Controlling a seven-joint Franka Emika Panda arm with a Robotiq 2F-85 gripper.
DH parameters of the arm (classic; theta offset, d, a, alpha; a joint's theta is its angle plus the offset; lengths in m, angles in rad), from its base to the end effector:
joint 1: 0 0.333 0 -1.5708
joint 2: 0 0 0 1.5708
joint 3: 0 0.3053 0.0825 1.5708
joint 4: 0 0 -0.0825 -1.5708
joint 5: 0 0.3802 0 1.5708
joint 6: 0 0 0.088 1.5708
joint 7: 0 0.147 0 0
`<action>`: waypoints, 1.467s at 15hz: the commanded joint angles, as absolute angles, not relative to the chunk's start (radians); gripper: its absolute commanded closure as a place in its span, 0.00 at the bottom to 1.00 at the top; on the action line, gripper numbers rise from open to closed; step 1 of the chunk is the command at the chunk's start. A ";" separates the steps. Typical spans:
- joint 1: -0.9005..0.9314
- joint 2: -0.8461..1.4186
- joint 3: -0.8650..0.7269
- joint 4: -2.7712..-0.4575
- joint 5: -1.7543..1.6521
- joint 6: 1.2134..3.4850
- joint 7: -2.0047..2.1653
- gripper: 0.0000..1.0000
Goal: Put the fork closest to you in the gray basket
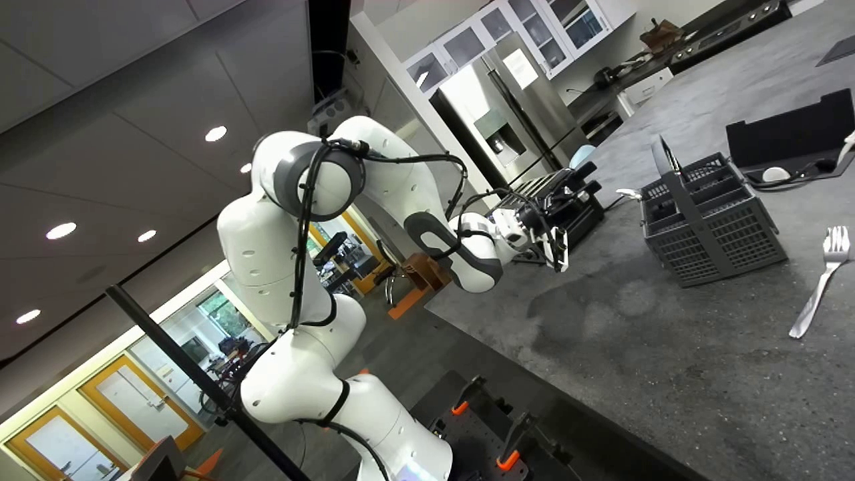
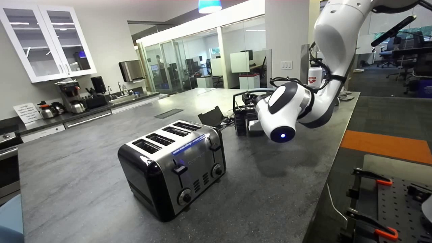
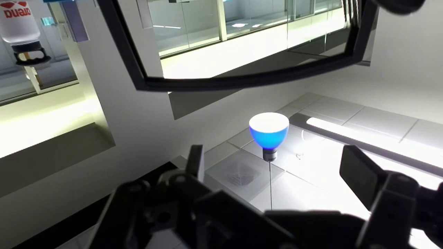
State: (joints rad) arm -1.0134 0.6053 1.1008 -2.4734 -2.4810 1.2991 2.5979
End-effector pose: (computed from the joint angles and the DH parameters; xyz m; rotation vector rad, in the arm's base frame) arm 0.5209 -0.0574 0.2342 1.5263 -0.8239 1.8577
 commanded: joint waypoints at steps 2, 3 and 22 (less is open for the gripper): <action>-1.204 0.592 1.299 -2.562 -2.479 1.248 2.598 0.00; -1.236 0.583 1.331 -2.572 -2.467 1.262 2.598 0.00; -1.738 0.572 1.816 -2.595 -2.250 1.734 2.381 0.00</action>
